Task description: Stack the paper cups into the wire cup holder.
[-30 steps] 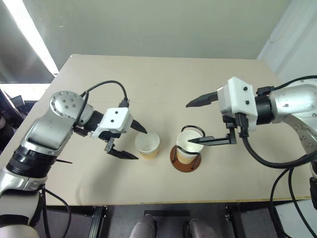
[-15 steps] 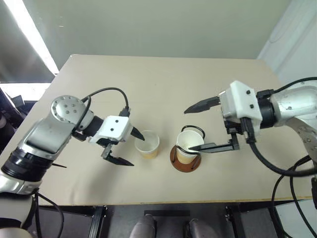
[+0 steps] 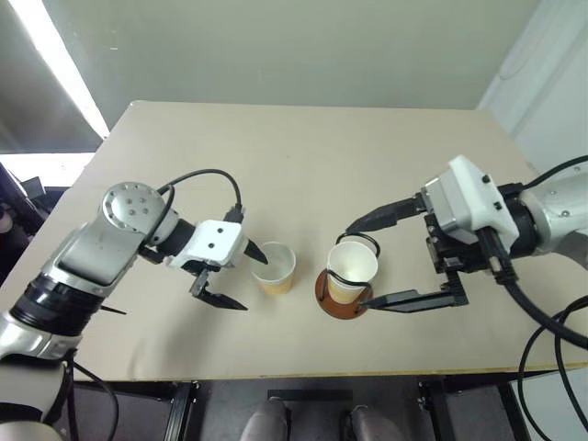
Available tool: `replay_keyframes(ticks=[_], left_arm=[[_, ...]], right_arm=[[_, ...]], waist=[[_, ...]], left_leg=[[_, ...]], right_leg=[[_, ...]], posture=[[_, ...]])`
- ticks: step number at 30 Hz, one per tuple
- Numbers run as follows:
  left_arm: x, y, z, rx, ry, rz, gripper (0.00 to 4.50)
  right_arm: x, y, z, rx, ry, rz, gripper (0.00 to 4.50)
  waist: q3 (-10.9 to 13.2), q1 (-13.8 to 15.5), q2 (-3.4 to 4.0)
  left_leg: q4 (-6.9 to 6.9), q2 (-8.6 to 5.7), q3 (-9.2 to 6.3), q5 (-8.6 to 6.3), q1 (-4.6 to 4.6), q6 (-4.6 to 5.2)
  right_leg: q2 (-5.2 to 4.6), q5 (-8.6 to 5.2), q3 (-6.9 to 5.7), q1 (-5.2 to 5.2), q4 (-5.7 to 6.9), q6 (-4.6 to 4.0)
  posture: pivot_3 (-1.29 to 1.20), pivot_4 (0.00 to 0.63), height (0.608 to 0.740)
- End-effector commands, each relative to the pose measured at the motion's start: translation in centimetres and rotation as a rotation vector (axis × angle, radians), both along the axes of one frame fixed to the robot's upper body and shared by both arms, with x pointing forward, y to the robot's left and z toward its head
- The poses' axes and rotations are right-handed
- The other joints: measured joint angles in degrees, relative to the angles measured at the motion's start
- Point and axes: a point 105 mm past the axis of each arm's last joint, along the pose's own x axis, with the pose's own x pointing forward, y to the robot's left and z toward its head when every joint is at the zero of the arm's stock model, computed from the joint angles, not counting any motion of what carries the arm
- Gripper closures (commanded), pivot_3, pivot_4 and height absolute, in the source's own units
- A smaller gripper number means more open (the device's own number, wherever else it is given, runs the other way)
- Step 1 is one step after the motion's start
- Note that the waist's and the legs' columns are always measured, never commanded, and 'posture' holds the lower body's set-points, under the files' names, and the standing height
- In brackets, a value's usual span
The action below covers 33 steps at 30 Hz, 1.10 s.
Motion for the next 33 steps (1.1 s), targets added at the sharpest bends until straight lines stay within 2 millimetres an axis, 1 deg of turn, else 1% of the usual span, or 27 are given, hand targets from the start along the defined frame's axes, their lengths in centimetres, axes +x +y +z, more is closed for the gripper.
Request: replay_keyframes(ticks=[1, 5, 14, 17, 18, 28, 33], left_arm=[[-0.2, 0.0, -0.2, 0.036, -0.014, -0.055, 0.00], [0.2, -0.2, -0.8, 0.051, -0.040, -0.068, 0.00], [1.1, -0.7, -0.8, 0.033, -0.078, -0.069, 0.00], [1.2, -0.9, -0.8, 0.020, -0.076, -0.070, 0.56], [1.2, -1.0, -0.7, 0.017, -0.075, -0.070, 0.87], [0.9, -1.6, 0.3, 0.003, -0.052, -0.076, 4.46], [0.5, -1.6, 0.6, -0.003, -0.024, -0.068, 4.49]], right_arm=[[-0.4, -0.1, 0.8, 0.020, -0.046, -0.008, 0.05], [-0.3, -0.1, 0.8, 0.025, -0.048, -0.015, 0.05], [-0.1, -0.3, 0.8, 0.020, -0.053, -0.033, 0.05], [0.0, -0.3, 0.8, 0.018, -0.054, -0.037, 0.00], [0.0, -0.3, 0.8, 0.018, -0.054, -0.038, 0.00], [0.1, -0.4, 0.8, 0.020, -0.054, -0.043, 0.00], [0.1, -0.4, 0.8, 0.021, -0.050, -0.042, 0.00]], waist=[[0.0, 0.0, 0.00], [0.0, 0.0, 0.00], [0.0, 0.0, 0.00], [0.0, 0.0, 0.00], [0.0, 0.0, 0.00], [0.0, 0.0, 0.00], [0.0, 0.0, 0.00]], left_leg=[[0.00, 0.00, 0.00, 0.00, 0.00, 0.00], [0.00, 0.00, 0.00, 0.00, 0.00, 0.01], [0.01, 0.00, 0.00, 0.00, -0.02, 0.01], [0.02, 0.00, 0.00, 0.00, -0.03, 0.01], [0.01, 0.00, 0.00, 0.00, -0.03, 0.01], [0.02, 0.00, 0.01, 0.00, -0.03, 0.01], [0.02, 0.00, 0.01, 0.00, -0.03, 0.01]], right_leg=[[0.00, 0.00, 0.00, 0.00, 0.00, 0.00], [0.00, 0.00, 0.00, 0.00, 0.00, 0.00], [0.00, 0.00, 0.00, -0.01, 0.01, 0.00], [0.00, 0.00, 0.00, -0.02, 0.01, 0.00], [0.00, 0.00, 0.00, -0.02, 0.01, 0.00], [0.00, 0.00, 0.00, -0.03, 0.01, 0.01], [0.00, 0.00, 0.00, -0.03, 0.01, 0.01]], posture=[[0.00, 0.150, 0.740], [0.00, 0.150, 0.740], [0.00, 0.150, 0.740], [0.00, 0.150, 0.740], [0.00, 0.150, 0.740], [0.00, 0.150, 0.740], [0.00, 0.150, 0.740]])
